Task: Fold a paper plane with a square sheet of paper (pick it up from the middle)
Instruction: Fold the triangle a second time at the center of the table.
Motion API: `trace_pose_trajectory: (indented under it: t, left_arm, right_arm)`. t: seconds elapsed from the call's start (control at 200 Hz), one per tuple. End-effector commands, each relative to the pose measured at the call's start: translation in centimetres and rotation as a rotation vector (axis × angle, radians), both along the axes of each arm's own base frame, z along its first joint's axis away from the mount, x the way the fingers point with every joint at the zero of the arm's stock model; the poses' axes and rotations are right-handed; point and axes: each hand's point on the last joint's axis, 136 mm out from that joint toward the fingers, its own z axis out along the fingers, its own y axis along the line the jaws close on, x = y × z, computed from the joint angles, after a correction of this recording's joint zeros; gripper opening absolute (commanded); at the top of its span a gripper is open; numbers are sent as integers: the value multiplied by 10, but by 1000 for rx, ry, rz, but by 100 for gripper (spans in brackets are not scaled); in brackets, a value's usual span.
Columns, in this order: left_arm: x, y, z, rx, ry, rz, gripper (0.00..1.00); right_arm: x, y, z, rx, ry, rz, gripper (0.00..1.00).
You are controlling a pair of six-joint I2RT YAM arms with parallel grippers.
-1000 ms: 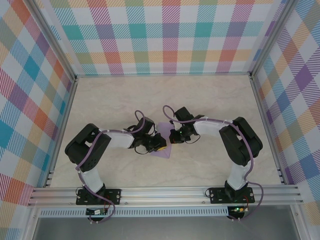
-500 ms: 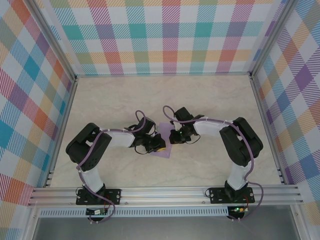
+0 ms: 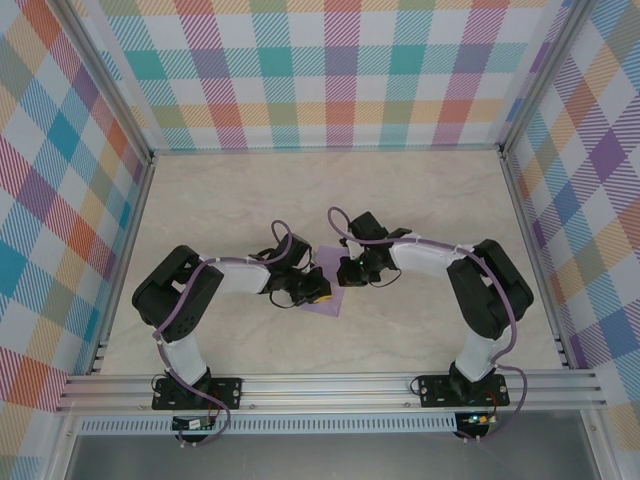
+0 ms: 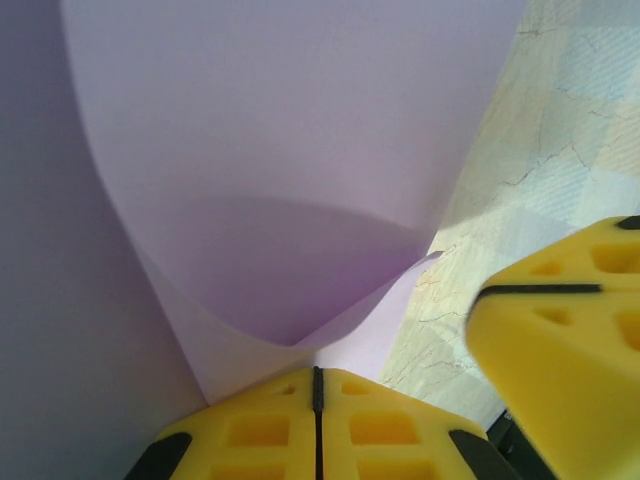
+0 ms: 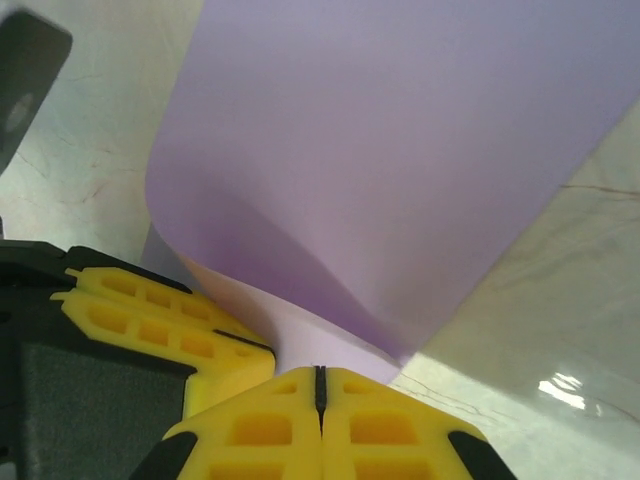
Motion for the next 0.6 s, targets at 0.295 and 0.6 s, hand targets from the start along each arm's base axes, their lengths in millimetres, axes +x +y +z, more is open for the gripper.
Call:
trace_pose_trajectory:
  t: [0.295, 0.6]
  left_arm:
    - [-3, 4, -2, 56, 5, -14, 6]
    - [33, -2, 25, -9, -95, 90, 8]
  right_arm:
    - [-2, -12, -39, -142, 64, 24, 2]
    - [-8, -25, -56, -216, 75, 44, 1]
